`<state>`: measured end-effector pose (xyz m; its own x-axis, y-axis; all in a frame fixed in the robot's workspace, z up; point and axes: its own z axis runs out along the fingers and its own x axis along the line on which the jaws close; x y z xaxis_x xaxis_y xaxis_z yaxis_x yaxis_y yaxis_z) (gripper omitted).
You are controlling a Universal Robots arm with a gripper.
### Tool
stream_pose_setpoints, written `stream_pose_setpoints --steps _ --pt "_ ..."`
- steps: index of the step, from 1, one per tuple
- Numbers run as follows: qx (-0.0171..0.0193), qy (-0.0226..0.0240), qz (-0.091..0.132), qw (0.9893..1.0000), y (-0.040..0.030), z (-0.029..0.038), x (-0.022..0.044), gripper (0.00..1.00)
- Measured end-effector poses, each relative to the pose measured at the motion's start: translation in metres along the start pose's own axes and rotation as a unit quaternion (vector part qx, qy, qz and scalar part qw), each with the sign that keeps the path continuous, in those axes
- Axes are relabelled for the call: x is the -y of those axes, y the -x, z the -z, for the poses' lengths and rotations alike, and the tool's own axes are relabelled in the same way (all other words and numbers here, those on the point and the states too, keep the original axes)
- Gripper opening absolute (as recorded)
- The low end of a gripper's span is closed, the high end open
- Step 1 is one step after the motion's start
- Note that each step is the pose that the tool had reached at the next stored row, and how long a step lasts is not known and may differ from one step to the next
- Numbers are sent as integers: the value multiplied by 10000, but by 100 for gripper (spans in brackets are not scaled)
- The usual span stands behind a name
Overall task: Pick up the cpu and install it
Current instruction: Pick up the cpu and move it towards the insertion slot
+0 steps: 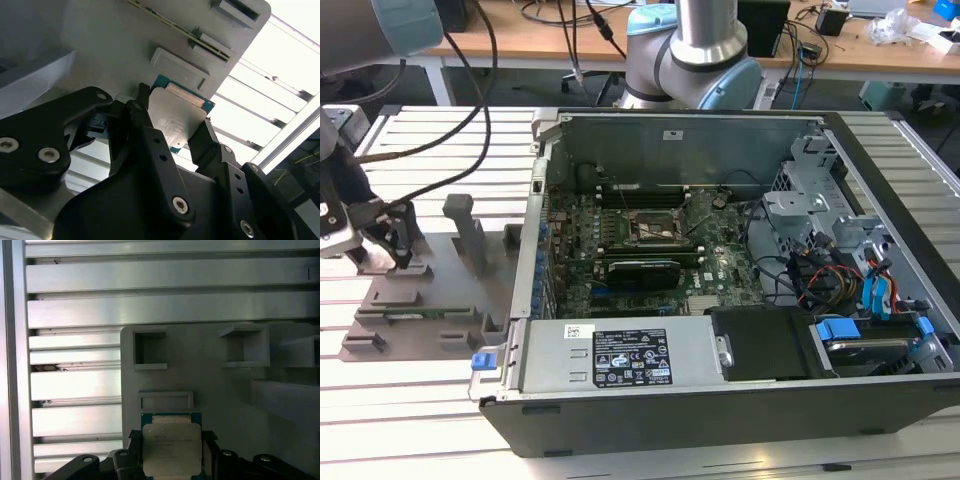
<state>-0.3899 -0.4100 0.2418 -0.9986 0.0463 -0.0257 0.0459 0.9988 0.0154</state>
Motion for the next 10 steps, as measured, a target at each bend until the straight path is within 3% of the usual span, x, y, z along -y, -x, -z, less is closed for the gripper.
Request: stream_pose_setpoints --steps 10 --pt "0 0 0 10000 6 244 -4 55"
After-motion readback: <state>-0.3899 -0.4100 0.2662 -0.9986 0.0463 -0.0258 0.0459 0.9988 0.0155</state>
